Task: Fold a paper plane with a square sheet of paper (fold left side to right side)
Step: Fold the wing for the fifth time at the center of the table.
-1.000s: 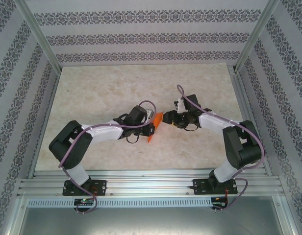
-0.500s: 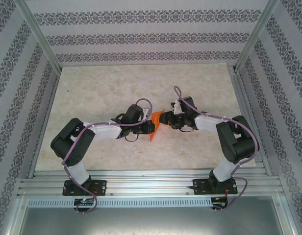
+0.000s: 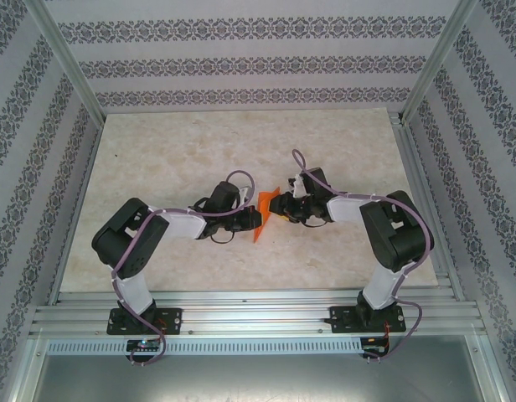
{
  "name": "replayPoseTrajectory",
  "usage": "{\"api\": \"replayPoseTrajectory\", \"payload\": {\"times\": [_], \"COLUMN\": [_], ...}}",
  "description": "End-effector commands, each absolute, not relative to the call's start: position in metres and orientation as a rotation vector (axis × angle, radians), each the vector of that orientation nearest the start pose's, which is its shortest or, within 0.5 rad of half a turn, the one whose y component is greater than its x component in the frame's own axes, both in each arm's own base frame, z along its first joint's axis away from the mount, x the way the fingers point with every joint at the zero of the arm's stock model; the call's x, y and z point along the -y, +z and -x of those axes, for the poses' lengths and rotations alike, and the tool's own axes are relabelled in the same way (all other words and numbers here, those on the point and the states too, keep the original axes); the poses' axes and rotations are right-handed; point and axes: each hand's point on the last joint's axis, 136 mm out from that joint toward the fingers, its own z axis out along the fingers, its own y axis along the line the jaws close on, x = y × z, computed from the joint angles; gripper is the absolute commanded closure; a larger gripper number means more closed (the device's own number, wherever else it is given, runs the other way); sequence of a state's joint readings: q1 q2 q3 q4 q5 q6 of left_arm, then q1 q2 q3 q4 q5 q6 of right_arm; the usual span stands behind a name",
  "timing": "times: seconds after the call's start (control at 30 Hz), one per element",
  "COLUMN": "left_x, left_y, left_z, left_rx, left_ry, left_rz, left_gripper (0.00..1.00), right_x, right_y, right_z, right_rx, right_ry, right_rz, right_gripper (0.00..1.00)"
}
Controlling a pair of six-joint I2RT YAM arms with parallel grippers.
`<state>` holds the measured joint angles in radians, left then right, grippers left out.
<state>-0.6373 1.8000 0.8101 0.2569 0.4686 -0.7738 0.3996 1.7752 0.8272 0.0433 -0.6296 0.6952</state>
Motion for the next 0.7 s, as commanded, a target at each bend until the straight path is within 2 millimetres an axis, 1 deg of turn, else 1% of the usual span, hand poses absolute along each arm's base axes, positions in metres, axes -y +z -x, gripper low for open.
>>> {"api": "replayPoseTrajectory", "payload": {"times": [0.0,0.33,0.53,0.67], "left_x": [0.319,0.318,0.317,0.317], "left_y": [0.049,0.042,0.042,0.043], "left_z": [-0.311,-0.313,-0.315,-0.314], "left_rx": [-2.503,-2.508,-2.497,-2.495], "left_ry": [-1.255,-1.295,-1.314,-1.319], "left_rz": [-0.055,-0.032,-0.017,-0.019], "left_gripper": [0.96,0.96,0.96,0.94], "right_x": [-0.257,-0.264,-0.261,-0.26], "right_y": [0.046,0.032,0.022,0.013], "right_z": [-0.337,-0.339,-0.34,-0.339], "right_rx": [-2.617,-2.643,-2.675,-2.708], "right_ry": [1.222,1.224,1.185,1.157], "right_rz": [-0.079,-0.101,-0.136,-0.165], "right_gripper": [0.59,0.64,0.68,0.7]}}
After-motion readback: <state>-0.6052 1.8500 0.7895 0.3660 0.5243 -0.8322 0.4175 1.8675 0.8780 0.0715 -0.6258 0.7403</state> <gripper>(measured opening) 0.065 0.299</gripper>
